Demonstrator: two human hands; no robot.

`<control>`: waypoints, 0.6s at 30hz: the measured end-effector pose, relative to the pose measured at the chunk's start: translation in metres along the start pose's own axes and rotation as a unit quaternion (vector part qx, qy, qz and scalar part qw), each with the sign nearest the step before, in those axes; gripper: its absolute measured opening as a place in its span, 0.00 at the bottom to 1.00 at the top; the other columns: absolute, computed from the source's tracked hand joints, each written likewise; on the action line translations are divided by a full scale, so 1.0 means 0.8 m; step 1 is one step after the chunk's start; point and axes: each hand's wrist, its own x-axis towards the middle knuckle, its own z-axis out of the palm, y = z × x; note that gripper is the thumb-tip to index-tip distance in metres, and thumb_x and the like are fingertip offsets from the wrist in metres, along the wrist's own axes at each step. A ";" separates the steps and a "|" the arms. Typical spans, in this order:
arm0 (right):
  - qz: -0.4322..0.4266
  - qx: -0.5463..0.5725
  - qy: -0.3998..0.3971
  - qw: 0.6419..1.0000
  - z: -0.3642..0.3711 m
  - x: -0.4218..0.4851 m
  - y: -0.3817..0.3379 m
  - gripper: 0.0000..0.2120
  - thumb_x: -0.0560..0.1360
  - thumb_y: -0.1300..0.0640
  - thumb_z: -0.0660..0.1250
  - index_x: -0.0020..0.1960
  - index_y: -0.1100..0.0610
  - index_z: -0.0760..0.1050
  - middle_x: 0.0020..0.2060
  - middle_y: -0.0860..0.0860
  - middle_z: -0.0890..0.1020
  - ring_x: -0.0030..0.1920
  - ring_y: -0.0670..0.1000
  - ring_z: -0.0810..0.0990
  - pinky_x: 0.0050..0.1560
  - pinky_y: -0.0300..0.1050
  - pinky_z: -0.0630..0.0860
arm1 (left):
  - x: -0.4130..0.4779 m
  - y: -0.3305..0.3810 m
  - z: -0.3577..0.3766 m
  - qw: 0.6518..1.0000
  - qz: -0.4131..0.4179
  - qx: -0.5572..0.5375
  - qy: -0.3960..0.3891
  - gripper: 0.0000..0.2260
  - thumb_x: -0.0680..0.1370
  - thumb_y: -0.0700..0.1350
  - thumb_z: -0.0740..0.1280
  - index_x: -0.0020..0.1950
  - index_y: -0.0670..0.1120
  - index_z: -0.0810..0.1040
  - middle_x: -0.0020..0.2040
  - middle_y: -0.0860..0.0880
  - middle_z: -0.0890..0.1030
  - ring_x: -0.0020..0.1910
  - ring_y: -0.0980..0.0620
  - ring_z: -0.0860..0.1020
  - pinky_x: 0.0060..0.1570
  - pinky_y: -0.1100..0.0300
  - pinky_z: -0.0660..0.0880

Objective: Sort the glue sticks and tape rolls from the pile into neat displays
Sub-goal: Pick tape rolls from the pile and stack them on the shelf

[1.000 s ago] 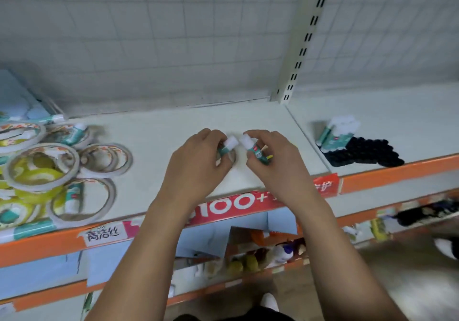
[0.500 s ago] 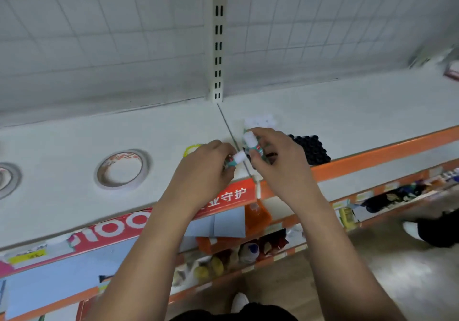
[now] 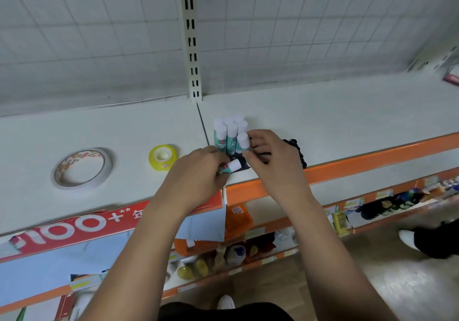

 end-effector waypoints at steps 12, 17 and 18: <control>0.017 0.058 0.037 0.998 0.005 0.004 0.002 0.11 0.74 0.60 0.72 0.56 0.52 0.79 0.45 0.43 0.81 0.50 0.36 0.80 0.49 0.30 0.76 | 0.002 0.004 0.006 1.000 0.013 0.017 0.007 0.16 0.76 0.50 0.66 0.64 0.55 0.76 0.60 0.56 0.75 0.59 0.50 0.73 0.43 0.58 0.71; 0.015 0.027 0.040 0.999 0.010 0.006 0.003 0.10 0.74 0.59 0.72 0.55 0.52 0.79 0.44 0.41 0.79 0.48 0.38 0.80 0.48 0.28 0.75 | 0.002 0.006 0.008 1.000 0.020 0.019 0.003 0.16 0.75 0.51 0.67 0.64 0.53 0.77 0.61 0.55 0.74 0.58 0.50 0.73 0.47 0.55 0.74; 0.013 0.020 0.043 0.999 0.010 0.006 0.004 0.10 0.74 0.59 0.72 0.55 0.52 0.79 0.44 0.42 0.79 0.47 0.39 0.80 0.48 0.28 0.75 | 0.001 0.006 0.009 1.000 0.021 0.017 0.003 0.16 0.76 0.51 0.67 0.63 0.53 0.78 0.61 0.56 0.74 0.58 0.50 0.73 0.47 0.55 0.74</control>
